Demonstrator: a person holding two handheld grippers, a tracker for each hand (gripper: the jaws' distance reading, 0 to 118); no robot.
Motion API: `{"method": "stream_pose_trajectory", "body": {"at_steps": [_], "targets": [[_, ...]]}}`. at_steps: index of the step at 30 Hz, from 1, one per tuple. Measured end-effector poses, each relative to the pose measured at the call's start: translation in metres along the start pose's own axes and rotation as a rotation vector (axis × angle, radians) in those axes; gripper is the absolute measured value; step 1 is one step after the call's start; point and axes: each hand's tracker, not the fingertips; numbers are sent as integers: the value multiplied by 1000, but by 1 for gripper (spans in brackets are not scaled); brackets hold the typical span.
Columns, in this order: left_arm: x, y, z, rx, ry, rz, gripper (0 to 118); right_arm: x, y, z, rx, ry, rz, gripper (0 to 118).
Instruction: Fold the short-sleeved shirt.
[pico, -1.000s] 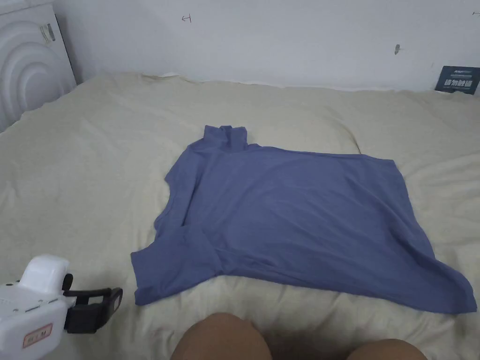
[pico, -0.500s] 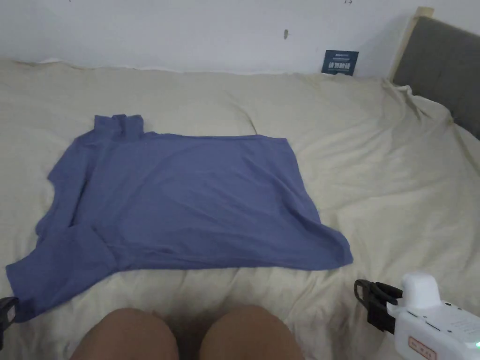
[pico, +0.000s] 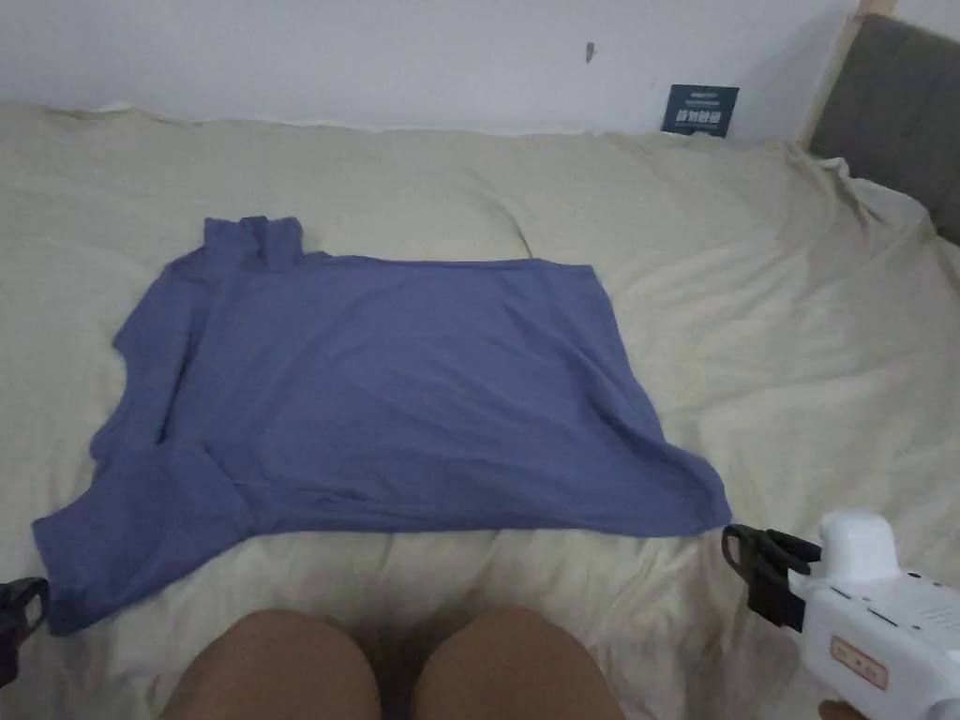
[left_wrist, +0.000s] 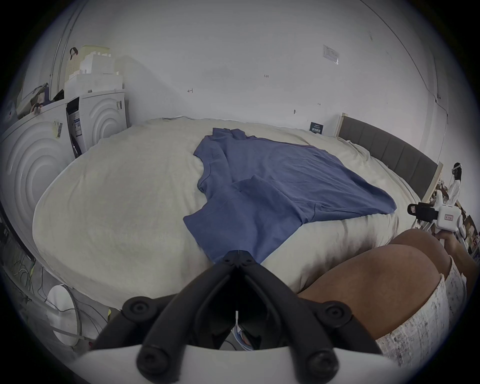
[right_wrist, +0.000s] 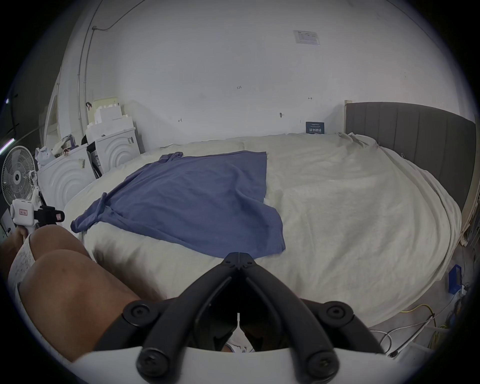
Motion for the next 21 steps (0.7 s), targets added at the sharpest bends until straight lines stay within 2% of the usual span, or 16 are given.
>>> {"method": "stream_pose_trajectory", "body": {"at_steps": [3,4,5,6,7,8,9,18,20,21], "targets": [[3,3,2,-7,3,-1,0,1,1,-9,-1,0,-3,0],[0,4,2,-8,2,6,0,-16,7,-5,2,-7,0,0],[-2,4,2,-7,1,11,0,-18,8,-7,4,-18,2,3],[0,6,2,-4,3,14,0,-18,8,-10,6,-27,-3,24],[-2,6,3,-4,5,15,0,-17,9,-14,4,-28,-12,75],[-4,7,3,-3,6,18,0,-21,13,-15,-13,-29,-24,100],[-6,8,3,-3,5,20,0,-21,14,-18,-16,-17,-23,104],[-11,8,4,-9,15,30,0,-6,15,-61,-49,-53,19,101],[-9,8,3,-11,16,31,0,-3,12,-70,-53,-82,26,99],[-9,8,2,-13,13,33,0,-1,11,-74,-53,-81,21,94]]}}
